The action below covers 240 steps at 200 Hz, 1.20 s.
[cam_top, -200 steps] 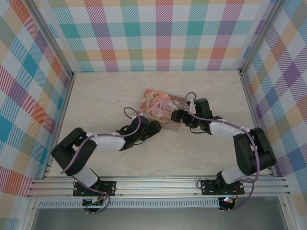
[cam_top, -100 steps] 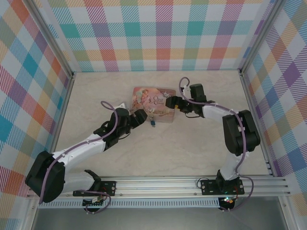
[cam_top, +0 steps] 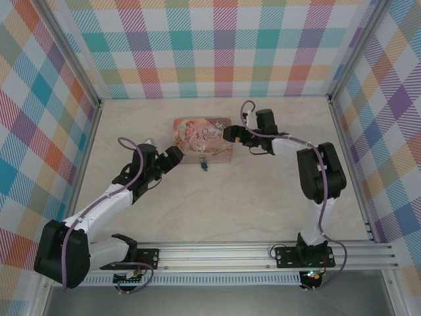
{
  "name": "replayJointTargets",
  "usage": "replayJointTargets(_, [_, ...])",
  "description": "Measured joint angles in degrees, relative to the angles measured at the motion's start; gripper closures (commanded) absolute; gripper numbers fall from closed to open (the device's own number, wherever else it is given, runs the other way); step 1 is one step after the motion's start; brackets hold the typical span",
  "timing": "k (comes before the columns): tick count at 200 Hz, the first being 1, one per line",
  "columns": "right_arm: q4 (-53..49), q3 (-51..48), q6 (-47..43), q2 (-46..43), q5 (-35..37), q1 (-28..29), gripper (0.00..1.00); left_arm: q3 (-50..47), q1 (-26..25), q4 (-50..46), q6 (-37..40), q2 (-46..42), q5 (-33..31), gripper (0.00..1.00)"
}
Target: Unlock the padlock with the key
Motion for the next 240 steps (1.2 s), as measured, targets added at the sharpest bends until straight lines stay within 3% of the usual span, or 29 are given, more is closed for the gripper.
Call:
replayJointTargets(43, [4.09,-13.99,-0.02,-16.65,3.34,0.9,0.17,1.11,9.9,0.9,1.44,3.28,6.49,0.06])
replayJointTargets(69, [7.45,-20.85,0.26,-20.06,6.29,6.62,0.18,3.56,11.61,4.24,2.34,10.6,10.64,0.05])
replayJointTargets(101, [10.29,-24.48,0.2,-16.41,9.7,15.08,0.22,8.09,12.02,8.5,2.78,20.65,14.97,0.04])
replayJointTargets(122, [13.09,-24.41,-0.48,-12.17,11.8,17.51,0.26,10.4,12.17,10.23,3.1,24.76,16.31,0.04])
replayJointTargets(240, [19.65,-16.61,-8.0,0.83,14.73,18.56,0.45,13.0,12.15,13.07,3.63,30.23,21.0,0.06])
